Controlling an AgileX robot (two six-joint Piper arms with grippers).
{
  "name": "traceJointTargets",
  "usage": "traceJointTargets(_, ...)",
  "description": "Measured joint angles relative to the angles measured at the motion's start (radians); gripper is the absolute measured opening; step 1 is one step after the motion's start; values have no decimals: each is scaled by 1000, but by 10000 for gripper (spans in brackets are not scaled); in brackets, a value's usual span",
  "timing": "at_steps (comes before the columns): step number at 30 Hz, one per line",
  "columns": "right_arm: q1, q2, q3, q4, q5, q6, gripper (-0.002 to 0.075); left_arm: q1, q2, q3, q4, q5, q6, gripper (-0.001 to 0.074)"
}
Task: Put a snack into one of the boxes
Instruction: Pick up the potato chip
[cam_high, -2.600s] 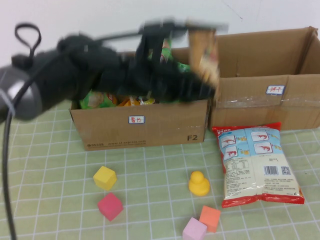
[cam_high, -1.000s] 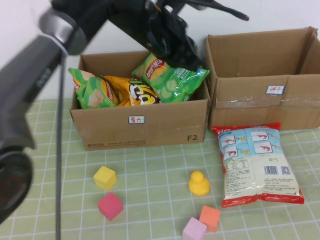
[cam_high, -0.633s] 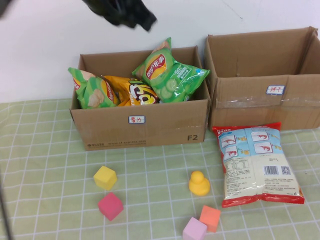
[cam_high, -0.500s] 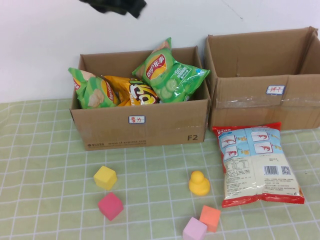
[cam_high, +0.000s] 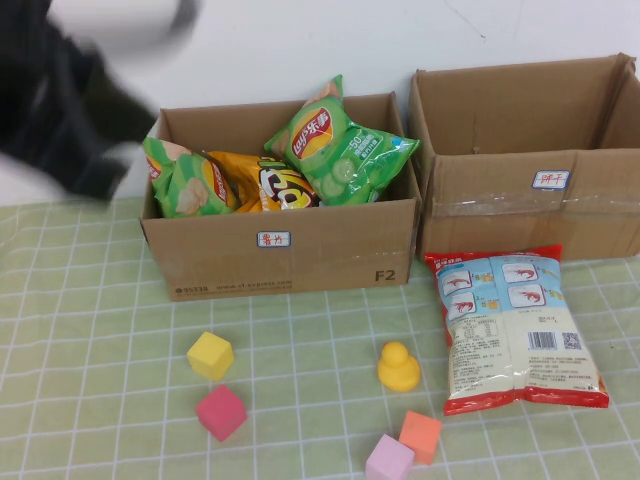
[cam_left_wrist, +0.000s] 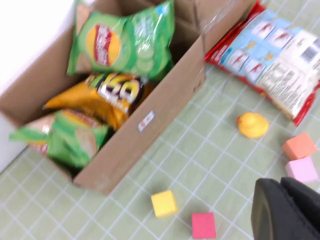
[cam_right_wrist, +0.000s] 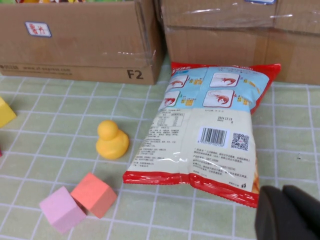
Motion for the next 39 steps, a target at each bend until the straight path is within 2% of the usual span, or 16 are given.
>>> traceJointTargets(7, 0, 0, 0, 6, -2, -4, -2, 0, -260, 513, 24, -337, -102, -1)
traceJointTargets(12, 0, 0, 0, 11, -2, -24, -2, 0, -404, 946, 98, -798, -137, -1)
traceJointTargets(15, 0, 0, 0, 13, -2, -36, -2, 0, -472, 1121, 170, -999, -145, -1)
traceJointTargets(17, 0, 0, 0, 13, -2, -52, -2, 0, -505, 1199, 185, -1070, -146, -2)
traceJointTargets(23, 0, 0, 19, 27, -2, -102, -2, 0, -565, 1313, 191, -1126, -146, -1)
traceJointTargets(30, 0, 3, 65, 70, -9, -119, -2, 0, -569, 1332, 227, -913, -146, -1)
traceJointTargets(39, 0, 115, 32, 219, 7, -260, -2, 0, -569, 1338, 238, -917, -146, -1)
